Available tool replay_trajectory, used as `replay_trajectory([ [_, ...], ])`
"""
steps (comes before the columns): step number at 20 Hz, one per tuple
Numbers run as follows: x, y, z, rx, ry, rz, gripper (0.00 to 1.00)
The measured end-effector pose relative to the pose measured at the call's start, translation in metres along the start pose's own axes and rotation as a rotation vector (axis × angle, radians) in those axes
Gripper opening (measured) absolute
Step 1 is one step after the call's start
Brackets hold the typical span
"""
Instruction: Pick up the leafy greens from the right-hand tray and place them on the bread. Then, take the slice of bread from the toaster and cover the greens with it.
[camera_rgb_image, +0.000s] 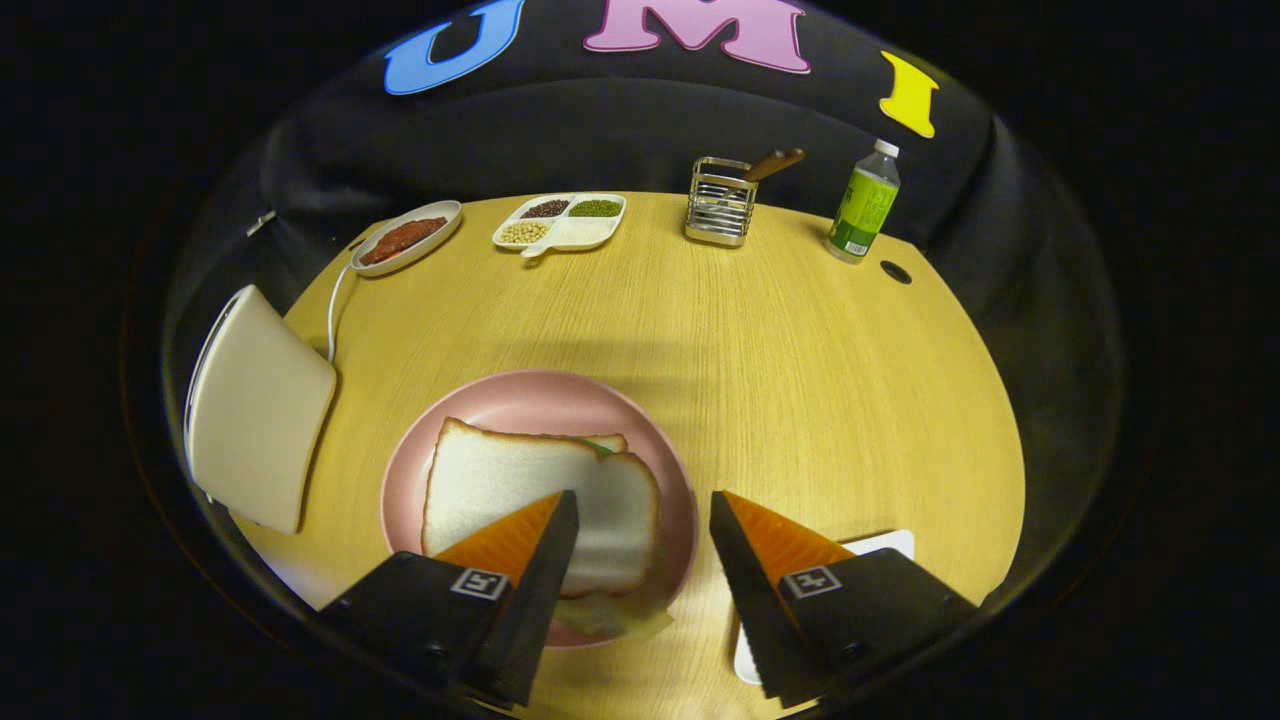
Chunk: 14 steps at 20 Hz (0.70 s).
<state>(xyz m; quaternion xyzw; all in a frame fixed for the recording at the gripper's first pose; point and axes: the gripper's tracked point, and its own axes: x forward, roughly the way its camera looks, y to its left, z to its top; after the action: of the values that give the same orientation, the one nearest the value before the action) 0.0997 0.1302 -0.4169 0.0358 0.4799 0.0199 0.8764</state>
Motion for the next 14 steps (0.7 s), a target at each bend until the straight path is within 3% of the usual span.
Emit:
replay_trajectory([
  [2,-0.009,-0.005,-0.006,-0.007,0.012,-0.018,1.0],
  [5,-0.029,-0.012,0.005,0.011,-0.042,-0.033,0.99],
  [14,-0.119,-0.037,0.074,0.082,-0.321,0.043,0.99],
])
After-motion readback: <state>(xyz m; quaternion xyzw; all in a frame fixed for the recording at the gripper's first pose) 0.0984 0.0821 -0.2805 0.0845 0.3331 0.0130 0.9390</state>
